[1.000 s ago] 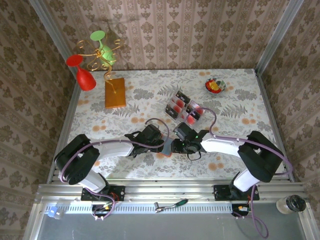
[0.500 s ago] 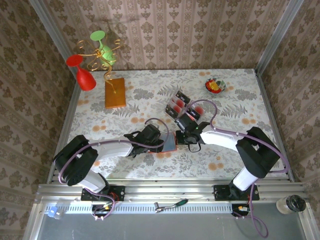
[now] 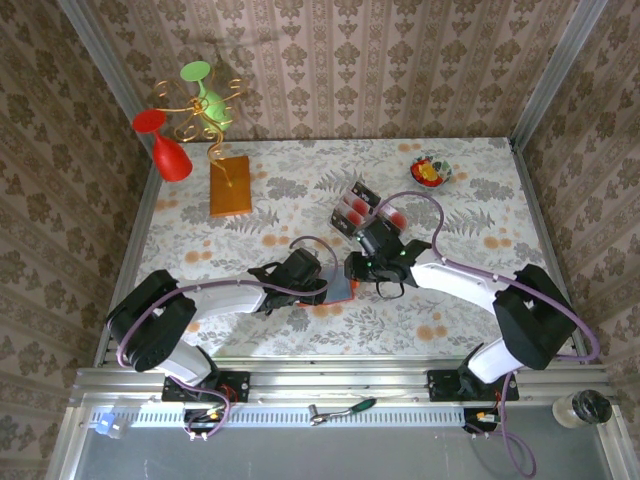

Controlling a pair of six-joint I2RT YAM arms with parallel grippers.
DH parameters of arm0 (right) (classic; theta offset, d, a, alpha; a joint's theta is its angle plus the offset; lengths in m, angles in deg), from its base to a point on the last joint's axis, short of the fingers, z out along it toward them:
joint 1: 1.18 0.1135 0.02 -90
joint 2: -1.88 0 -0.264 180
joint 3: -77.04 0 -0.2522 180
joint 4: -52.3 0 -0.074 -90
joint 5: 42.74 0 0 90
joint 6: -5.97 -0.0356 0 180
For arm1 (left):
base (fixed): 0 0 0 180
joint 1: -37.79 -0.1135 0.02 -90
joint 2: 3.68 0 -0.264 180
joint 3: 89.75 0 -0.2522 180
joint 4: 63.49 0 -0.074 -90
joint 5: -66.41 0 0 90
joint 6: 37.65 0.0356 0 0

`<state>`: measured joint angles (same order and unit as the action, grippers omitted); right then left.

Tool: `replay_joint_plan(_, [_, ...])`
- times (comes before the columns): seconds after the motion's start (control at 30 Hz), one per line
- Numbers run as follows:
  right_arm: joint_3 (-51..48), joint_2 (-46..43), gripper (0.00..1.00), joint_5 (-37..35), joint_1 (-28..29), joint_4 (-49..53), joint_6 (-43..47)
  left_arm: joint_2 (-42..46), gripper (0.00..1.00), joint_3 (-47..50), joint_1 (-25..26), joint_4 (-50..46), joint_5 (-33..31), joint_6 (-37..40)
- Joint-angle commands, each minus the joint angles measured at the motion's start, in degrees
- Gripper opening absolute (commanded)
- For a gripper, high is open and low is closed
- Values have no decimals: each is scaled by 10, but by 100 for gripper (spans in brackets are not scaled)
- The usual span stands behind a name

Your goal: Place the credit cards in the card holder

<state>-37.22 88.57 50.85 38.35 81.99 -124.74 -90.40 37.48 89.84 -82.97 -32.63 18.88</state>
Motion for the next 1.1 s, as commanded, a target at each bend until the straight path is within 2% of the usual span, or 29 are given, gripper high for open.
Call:
replay_joint_plan(0.0, [15,15,33,52,-1,-38,-35,-5,75,6,-3,-6,-7,-8])
replay_joint_plan(0.4, [62,120,41,65,-4,-75,-69,-3,74,9,-3,-3,-8,-9])
replay_joint_plan(0.63, [73,152,41,91,-10,-87,-79,-2,75,10,-3,-3,-8,-8])
replay_joint_plan(0.93, [68,156,41,135,-13,-116,-93,5,75,14,-4,1,-7,-7])
replay_joint_plan(1.07, [58,140,41,156,-14,-133,-106,34,77,13,-10,2,-7,5])
